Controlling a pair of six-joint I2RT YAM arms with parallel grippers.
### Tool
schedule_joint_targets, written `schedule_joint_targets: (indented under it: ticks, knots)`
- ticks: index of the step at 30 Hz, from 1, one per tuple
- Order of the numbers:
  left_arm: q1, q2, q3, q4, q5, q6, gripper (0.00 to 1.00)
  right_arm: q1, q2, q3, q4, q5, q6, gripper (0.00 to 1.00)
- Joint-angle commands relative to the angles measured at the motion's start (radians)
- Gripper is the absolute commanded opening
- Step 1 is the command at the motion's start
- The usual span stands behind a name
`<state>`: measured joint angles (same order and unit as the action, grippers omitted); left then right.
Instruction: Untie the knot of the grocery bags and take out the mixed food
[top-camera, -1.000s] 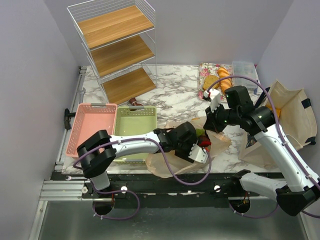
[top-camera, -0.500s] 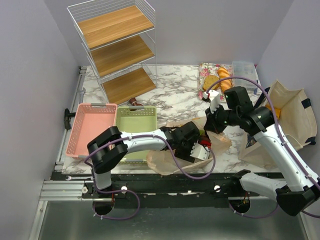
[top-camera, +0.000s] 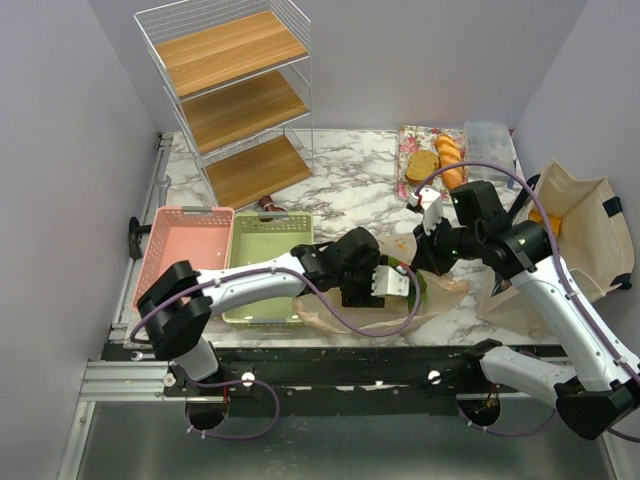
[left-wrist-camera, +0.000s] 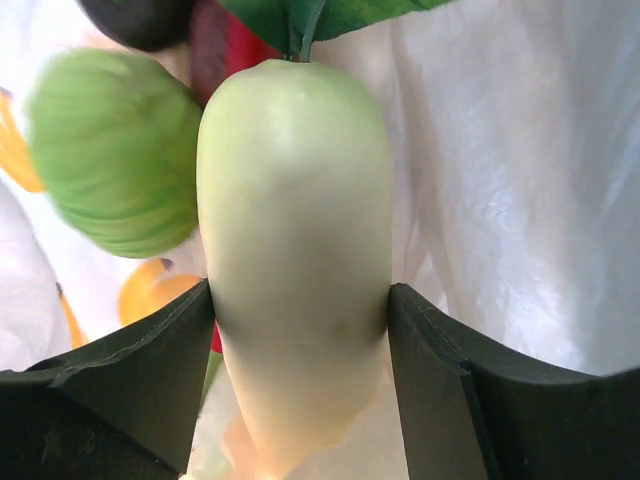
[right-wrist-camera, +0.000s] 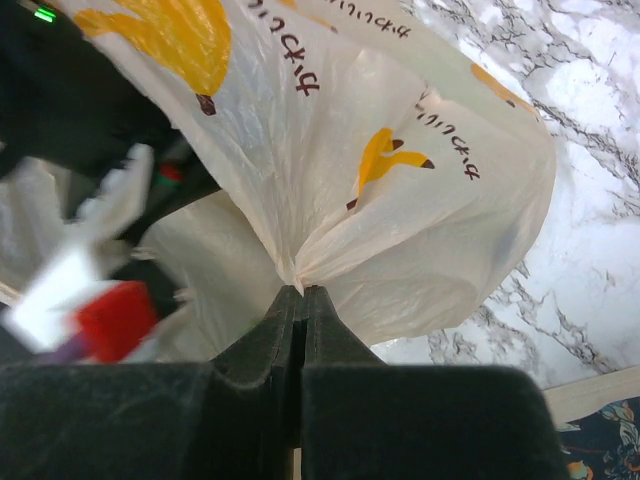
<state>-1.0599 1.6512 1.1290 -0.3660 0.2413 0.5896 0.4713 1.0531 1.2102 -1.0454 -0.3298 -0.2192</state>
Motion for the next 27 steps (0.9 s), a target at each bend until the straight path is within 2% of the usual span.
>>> schedule_joint_targets:
  ticks: [1,5,10,13,18,22,25,27]
  knots:
    - [-0.003,-0.135,-0.015,0.105,0.092,-0.085,0.06,0.004,-0.020,-0.021,-0.015,0.025,-0.007,0.01]
    - [-0.002,-0.206,-0.067,0.187,0.150,-0.101,0.00,0.004,-0.026,-0.024,-0.005,0.029,0.005,0.01]
    - [0.003,-0.356,-0.165,0.332,0.326,-0.151,0.00,0.004,-0.022,-0.018,0.009,0.031,0.024,0.01]
    - [0.001,-0.436,-0.206,0.431,0.372,-0.194,0.00,0.004,-0.023,-0.018,0.020,0.032,0.029,0.01]
    - [-0.007,-0.527,-0.207,0.547,0.358,-0.265,0.00,0.004,-0.019,-0.022,0.036,0.036,0.033,0.01]
    - [-0.017,-0.573,-0.146,0.628,0.300,-0.360,0.00,0.004,-0.011,-0.030,0.049,0.035,0.043,0.01]
    - [-0.013,-0.599,-0.043,0.609,0.215,-0.444,0.00,0.004,-0.014,-0.046,0.058,0.043,0.043,0.01]
    - [0.020,-0.618,0.044,0.535,0.193,-0.489,0.00,0.004,-0.015,-0.052,0.061,0.043,0.042,0.01]
